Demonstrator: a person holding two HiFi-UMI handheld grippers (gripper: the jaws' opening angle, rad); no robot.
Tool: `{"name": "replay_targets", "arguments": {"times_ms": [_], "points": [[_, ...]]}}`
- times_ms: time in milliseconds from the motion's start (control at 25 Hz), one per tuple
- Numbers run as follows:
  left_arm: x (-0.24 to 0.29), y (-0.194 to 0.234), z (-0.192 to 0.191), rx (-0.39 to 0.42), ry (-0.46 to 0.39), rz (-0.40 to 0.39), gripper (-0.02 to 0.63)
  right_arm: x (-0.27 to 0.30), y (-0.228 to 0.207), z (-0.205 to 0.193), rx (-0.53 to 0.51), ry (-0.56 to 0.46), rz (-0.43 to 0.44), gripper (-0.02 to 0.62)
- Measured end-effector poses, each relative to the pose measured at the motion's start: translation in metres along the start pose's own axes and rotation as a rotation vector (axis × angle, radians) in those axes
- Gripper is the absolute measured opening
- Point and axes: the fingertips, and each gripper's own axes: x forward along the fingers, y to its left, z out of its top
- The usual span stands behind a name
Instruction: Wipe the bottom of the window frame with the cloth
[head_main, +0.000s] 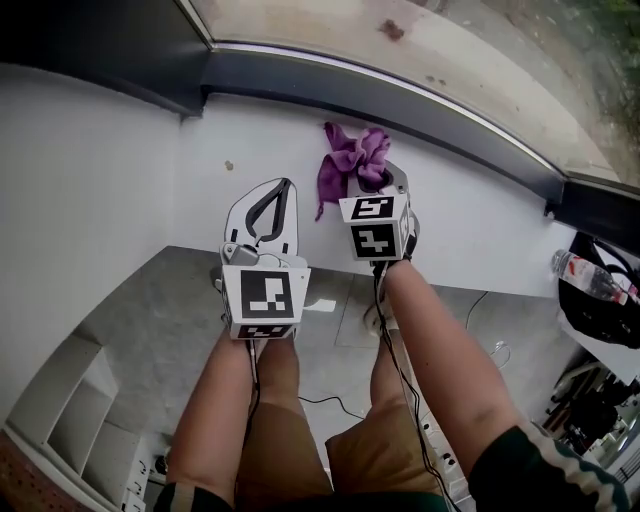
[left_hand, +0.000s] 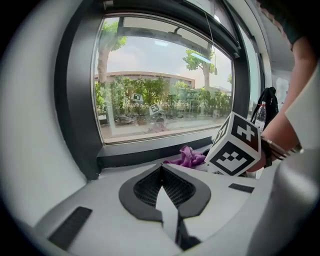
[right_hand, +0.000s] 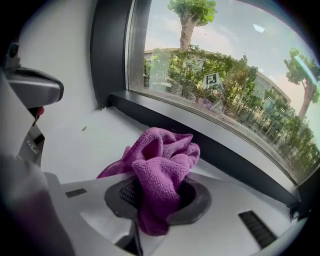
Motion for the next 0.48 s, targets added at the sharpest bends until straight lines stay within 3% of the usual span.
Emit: {"name": "replay_targets", "arguments": {"times_ms": [480], "points": [[-0.019, 0.065, -0.030, -0.039, 0.036, 0.077, 0.008, 0.027, 0.080, 0.061, -0.080, -0.055, 0.087, 0.104]]}}
